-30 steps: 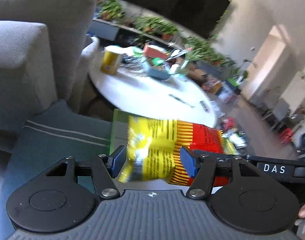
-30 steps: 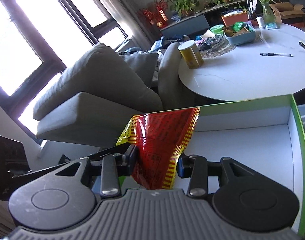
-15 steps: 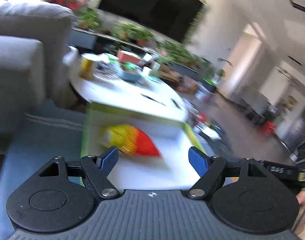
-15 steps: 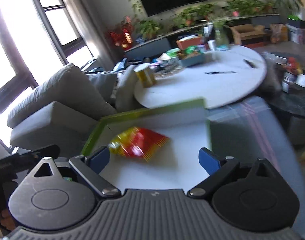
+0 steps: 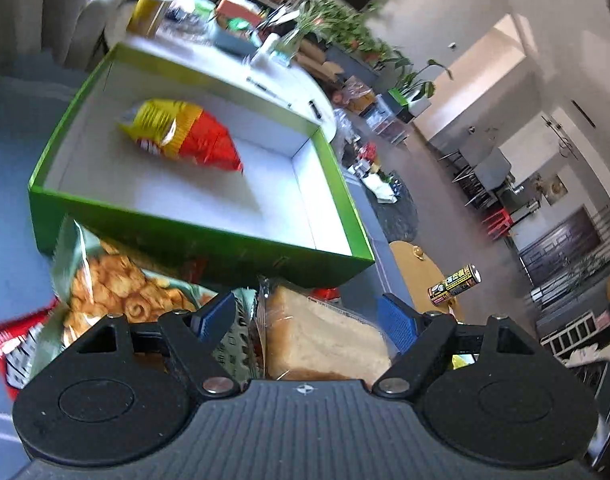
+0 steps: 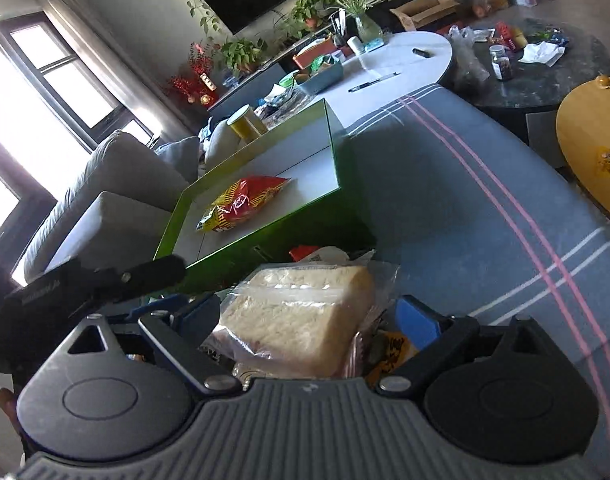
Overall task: Organize snacks
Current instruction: 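Grasp the bagged bread loaf with the left gripper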
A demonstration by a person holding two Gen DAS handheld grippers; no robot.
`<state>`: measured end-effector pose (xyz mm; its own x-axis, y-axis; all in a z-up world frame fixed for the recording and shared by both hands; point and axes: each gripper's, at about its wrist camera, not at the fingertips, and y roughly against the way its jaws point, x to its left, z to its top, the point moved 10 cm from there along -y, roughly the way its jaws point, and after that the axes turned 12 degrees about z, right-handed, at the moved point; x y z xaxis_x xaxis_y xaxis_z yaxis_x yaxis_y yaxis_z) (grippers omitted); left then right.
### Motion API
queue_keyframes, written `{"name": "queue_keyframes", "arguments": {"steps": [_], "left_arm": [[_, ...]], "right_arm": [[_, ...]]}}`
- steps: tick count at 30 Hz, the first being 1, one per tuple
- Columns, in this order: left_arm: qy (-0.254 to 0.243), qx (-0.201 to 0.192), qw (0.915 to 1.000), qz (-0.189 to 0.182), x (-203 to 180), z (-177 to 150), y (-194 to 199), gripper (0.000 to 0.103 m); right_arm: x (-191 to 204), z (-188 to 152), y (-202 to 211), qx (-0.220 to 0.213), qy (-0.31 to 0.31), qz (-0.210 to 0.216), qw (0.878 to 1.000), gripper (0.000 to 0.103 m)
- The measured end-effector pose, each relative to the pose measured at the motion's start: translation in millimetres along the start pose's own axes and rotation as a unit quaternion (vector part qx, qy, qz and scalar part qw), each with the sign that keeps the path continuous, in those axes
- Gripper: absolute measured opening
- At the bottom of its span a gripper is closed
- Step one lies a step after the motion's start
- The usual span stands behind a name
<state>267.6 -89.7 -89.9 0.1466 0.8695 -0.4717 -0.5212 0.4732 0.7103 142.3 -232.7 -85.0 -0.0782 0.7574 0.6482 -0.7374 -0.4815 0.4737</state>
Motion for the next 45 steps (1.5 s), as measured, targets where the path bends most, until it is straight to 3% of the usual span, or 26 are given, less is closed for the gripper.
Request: {"name": "queue_keyframes", "arguments": {"steps": [6, 10, 14, 20, 30, 45], "left_arm": [[0.014, 0.065, 0.9977, -0.016, -8.8, -16.2, -15.6, 0.081], [0.023, 0.066, 0.9975, -0.001, -13.5, -21.0, -21.1, 0.079], [0.022, 0.063, 0.9977, 0.012, -16.1, -28.6, -26.9, 0.051], [0.045, 0.071, 0.9961, -0.027, -12.2, -35.2, -14.5, 0.05], [0.003, 0.028, 0.9993, -0.023, -20.9, -31.3, 9.8, 0.053], [0.018, -0.023, 0.9992, -0.026, -9.0, 1.5, 32.0, 0.056]], "right_arm": [[-9.7, -11.8, -7.2, 0.018, -0.016, -0.027, 0.999, 0.103], [-13.0, -16.1, -7.4, 0.012, -0.035, -0.012, 0.999, 0.101], [-13.0, -21.7, -2.0, 0.003, -0.036, -0.013, 0.999, 0.1], [-8.0, -26.1, 8.7, -0.005, -0.016, -0.014, 1.0, 0.098], [14.1, -19.0, 10.2, -0.013, 0.048, -0.015, 0.999, 0.098], [45.8, 6.2, -4.0, -0.012, 0.091, 0.027, 0.995, 0.098]]}}
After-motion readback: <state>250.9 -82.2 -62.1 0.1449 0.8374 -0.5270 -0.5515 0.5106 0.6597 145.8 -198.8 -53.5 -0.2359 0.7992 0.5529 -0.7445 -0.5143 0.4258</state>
